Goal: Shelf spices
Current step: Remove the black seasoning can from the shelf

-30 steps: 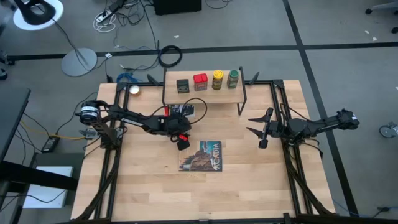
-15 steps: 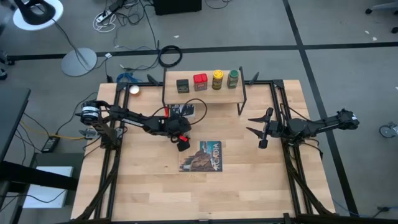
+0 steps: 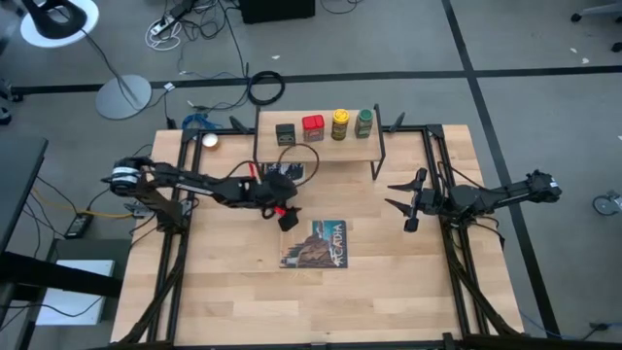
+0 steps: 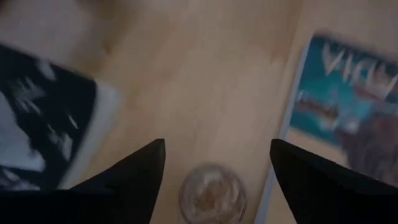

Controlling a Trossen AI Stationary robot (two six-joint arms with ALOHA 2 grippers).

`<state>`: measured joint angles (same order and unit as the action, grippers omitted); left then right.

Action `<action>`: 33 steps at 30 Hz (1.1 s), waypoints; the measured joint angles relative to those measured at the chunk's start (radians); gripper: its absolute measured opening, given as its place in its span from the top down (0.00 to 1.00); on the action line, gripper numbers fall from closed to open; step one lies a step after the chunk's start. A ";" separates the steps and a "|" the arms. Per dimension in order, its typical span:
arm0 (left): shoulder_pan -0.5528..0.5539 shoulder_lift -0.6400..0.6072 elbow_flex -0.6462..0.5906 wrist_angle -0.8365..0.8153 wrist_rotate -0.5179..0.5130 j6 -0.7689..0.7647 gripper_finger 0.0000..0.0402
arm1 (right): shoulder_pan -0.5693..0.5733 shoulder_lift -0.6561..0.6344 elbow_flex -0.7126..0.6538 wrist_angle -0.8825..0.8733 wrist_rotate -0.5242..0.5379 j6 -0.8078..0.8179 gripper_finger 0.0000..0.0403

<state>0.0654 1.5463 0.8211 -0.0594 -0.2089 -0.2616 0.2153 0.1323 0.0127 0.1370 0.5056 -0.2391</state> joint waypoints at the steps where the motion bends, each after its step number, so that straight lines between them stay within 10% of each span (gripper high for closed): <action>1: 0.000 -0.017 0.000 0.007 -0.008 0.005 0.27 | 0.000 0.000 0.000 0.000 0.000 0.000 0.56; 16: 0.022 -0.359 0.003 -0.041 -0.198 0.160 0.27 | 0.000 0.000 0.000 0.001 0.000 0.000 0.56; 33: 0.057 -0.391 0.048 -0.158 -0.234 0.195 0.24 | 0.000 0.000 0.000 0.004 0.000 0.000 0.56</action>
<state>0.1226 1.1549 0.8693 -0.2170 -0.4426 -0.0663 0.2153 0.1322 0.0124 0.1406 0.5060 -0.2394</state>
